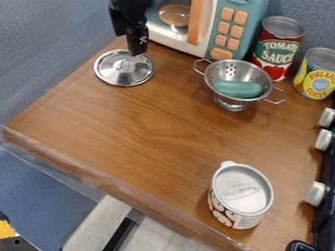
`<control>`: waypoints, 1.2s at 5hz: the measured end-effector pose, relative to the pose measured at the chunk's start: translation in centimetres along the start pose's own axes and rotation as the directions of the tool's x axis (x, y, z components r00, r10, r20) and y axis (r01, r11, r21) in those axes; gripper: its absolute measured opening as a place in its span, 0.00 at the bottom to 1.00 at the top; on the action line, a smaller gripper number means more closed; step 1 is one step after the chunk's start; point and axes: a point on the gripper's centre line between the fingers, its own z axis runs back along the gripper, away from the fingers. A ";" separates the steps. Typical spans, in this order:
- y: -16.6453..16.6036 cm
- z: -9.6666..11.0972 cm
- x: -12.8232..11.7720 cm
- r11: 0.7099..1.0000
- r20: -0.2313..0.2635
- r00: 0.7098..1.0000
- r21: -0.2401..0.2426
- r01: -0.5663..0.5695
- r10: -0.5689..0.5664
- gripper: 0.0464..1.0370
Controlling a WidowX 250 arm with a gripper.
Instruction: Take the cover and put it on the strainer.
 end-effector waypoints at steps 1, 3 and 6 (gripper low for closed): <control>-0.4 -1.4 -0.4 1.000 -0.026 1.000 -0.028 -0.002 0.002 0.96; -0.4 -3.4 -1.9 0.998 -0.107 0.994 -0.056 -0.020 0.014 0.96; 0.3 -4.1 -2.5 0.999 -0.126 0.992 -0.031 -0.027 0.022 0.33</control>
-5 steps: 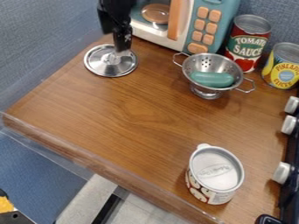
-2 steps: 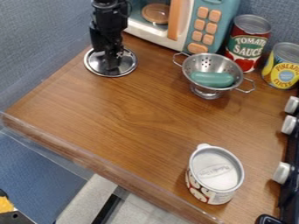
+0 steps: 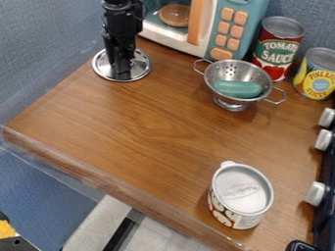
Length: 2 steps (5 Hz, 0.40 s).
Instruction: Take the cover and put it on the strainer.
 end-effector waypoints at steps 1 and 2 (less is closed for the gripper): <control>0.1 0.0 0.1 1.000 0.003 1.000 0.008 0.004 -0.004 0.12; -0.2 0.0 0.2 1.000 0.005 1.000 0.004 0.005 -0.005 0.02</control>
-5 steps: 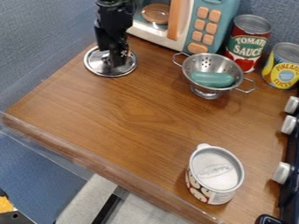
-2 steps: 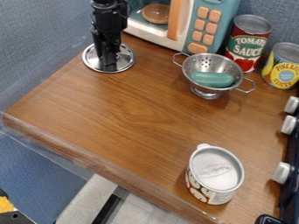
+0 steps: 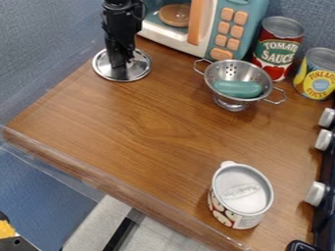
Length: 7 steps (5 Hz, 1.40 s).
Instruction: Take the cover and put it on the strainer.
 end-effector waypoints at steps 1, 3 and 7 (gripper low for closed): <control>-0.4 0.0 0.0 1.000 0.003 1.000 -0.001 0.002 -0.002 0.00; -3.9 2.4 1.8 0.997 0.048 0.995 -0.003 0.083 -0.082 0.00; -13.4 9.5 8.2 0.934 0.220 0.911 -0.002 0.357 -0.348 0.00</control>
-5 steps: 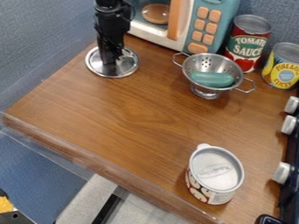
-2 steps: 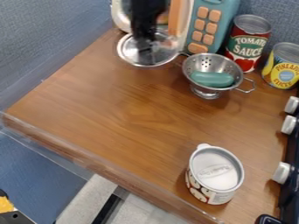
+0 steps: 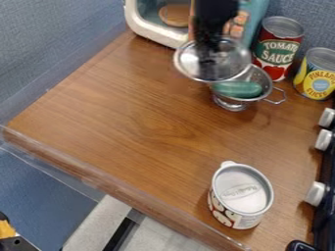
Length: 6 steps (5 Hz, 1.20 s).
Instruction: Take the cover and put it on the strainer.
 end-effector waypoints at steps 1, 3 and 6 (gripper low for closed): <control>-0.1 -1.4 2.0 0.999 -0.012 0.999 -0.036 0.031 -0.032 0.00; -0.2 -4.4 3.0 0.995 -0.070 0.994 -0.071 0.076 -0.081 0.00; 0.8 -5.7 3.3 0.995 -0.108 0.991 -0.074 0.069 -0.077 0.02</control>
